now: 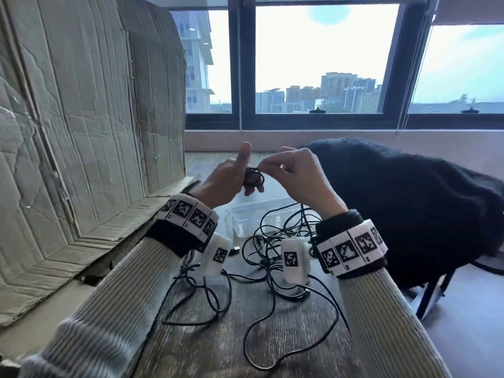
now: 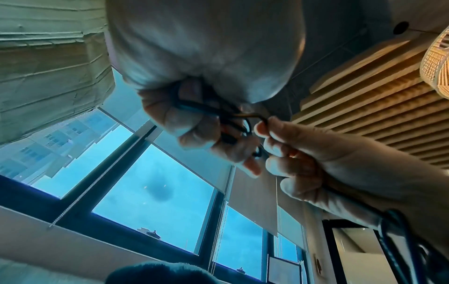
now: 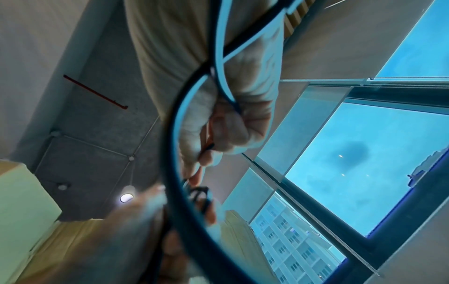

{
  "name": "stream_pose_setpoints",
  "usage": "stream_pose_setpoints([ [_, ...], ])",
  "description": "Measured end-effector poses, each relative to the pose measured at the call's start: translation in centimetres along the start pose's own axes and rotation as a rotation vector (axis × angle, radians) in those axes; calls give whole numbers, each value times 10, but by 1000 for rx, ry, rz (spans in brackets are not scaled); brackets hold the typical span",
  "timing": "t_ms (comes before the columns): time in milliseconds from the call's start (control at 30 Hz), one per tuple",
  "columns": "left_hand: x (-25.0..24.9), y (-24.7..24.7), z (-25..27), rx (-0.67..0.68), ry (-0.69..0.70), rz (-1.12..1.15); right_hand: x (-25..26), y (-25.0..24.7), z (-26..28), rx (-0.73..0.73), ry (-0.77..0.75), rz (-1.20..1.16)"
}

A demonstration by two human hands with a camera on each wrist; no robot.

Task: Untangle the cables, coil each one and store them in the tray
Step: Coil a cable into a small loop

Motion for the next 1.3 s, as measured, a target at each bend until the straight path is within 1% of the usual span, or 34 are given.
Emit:
stream_pose_setpoints([
  [100,-6,7,5,42,-7,99,-26,-5,0,-104,165,-161],
  [167,-4,4,4,33,4,154,-42,-2,2,-93,259,-211],
  [233,1,-7,0,-35,-1,232,-50,5,4,-27,326,-276],
  [333,16,-19,-3,-181,-64,526,-52,17,7,86,361,-346],
  [400,22,-25,-3,-271,-93,742,-50,20,7,121,369,-325],
  [467,28,-33,-5,-353,-88,927,-45,22,7,170,348,-220],
  [533,30,-39,-6,-412,-87,1031,-36,35,11,304,292,-94],
  [600,31,-40,-7,-438,-95,1091,-26,57,19,471,265,-47],
  [667,34,-42,-5,-502,-115,1124,-15,74,27,595,222,-4],
  [733,42,-49,-1,-588,-137,1046,-4,85,35,707,194,1],
  [800,47,-55,-1,-618,-137,902,6,89,42,789,171,-11],
  [867,44,-60,-3,-597,-96,661,15,84,43,800,105,14],
  [900,39,-62,-4,-577,-55,477,18,78,41,779,69,19],
  [967,24,-62,-4,-518,44,20,20,60,34,694,31,20],
  [1000,21,-59,-3,-472,73,-173,17,49,28,630,23,28],
  [1033,20,-52,-1,-408,83,-291,15,37,23,553,14,37],
  [1067,21,-45,0,-330,81,-309,11,25,17,465,4,48],
  [1100,27,-36,-1,-241,61,-230,5,15,12,377,-1,65],
  [1167,31,-16,2,-72,-17,45,-9,3,6,238,35,87],
  [1200,28,-9,3,-2,-30,106,-16,1,5,187,61,79],
  [1233,23,-3,5,64,-17,94,-21,0,4,141,89,64],
  [1300,13,10,8,178,43,-54,-30,-1,3,79,147,-3],
])
Point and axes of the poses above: each hand's wrist, its own z-axis away from the middle knuckle, its own y-axis out of the palm, x = y × z, the point moved 10 cm from there along -z, towards the middle knuckle, and after that the axes turned 12 degrees about z, right-handed, at the moved point
